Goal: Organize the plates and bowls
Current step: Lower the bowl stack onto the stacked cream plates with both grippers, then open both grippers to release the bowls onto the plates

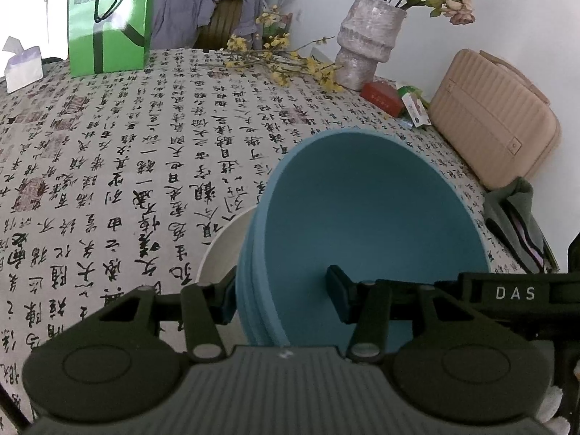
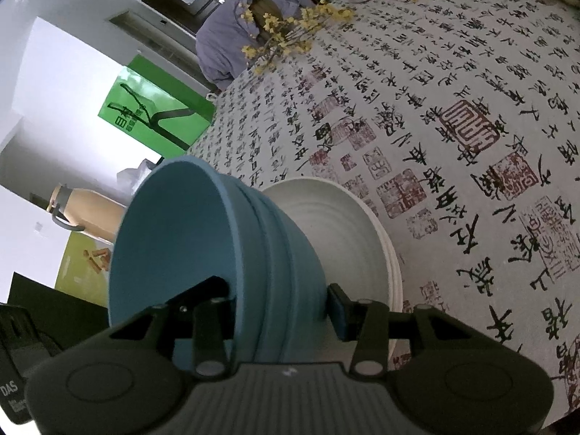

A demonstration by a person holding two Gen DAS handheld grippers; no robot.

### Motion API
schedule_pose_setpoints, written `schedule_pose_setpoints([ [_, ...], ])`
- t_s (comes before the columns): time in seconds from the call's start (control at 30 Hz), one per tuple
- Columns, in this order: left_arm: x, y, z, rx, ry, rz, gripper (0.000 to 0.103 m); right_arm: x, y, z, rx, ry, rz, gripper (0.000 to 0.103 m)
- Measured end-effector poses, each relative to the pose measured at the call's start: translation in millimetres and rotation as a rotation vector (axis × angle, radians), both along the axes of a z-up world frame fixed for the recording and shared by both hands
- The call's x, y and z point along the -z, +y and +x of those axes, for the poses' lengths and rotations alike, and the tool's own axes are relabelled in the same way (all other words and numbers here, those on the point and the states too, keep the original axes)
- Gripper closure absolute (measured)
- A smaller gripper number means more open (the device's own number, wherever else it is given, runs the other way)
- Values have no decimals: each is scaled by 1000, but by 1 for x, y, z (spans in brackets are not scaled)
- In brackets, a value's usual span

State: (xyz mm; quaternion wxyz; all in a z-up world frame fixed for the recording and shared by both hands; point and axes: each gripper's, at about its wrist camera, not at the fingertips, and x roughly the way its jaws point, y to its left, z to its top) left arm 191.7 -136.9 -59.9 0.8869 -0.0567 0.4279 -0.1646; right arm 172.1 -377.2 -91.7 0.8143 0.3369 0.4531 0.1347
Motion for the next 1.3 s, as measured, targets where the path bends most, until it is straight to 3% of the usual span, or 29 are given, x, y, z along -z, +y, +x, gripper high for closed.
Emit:
schedule_pose_setpoints([
  [0.23, 1, 5, -3, 3, -8, -20, 52, -9, 3, -4, -6, -79, -67, 52],
  [0.4, -4, 5, -10, -11, -46, -4, 43, -17, 1, -16, -1, -149, -102, 42],
  [0.57, -10, 13, -18, -38, -75, -33, 36, -23, -3, -31, 0, -219, -102, 38],
  [0.63, -12, 15, -23, -44, -96, -43, 31, -27, -3, -37, -2, -250, -118, 31],
  [0.8, -23, 20, -49, -84, -215, -36, 7, -41, -1, -63, -1, -380, -179, 19],
  [0.87, -27, 23, -62, -99, -272, -37, 1, -45, 1, -72, -1, -427, -203, 18],
  [0.97, -32, 27, -81, -123, -349, -35, 0, -50, 5, -88, 5, -492, -257, 12],
  [1.03, -34, 28, -93, -138, -393, -24, 0, -52, 8, -98, 9, -527, -281, 0],
  [1.3, -30, 38, -143, -193, -512, 6, 0, -52, 29, -140, 0, -628, -410, 0],
])
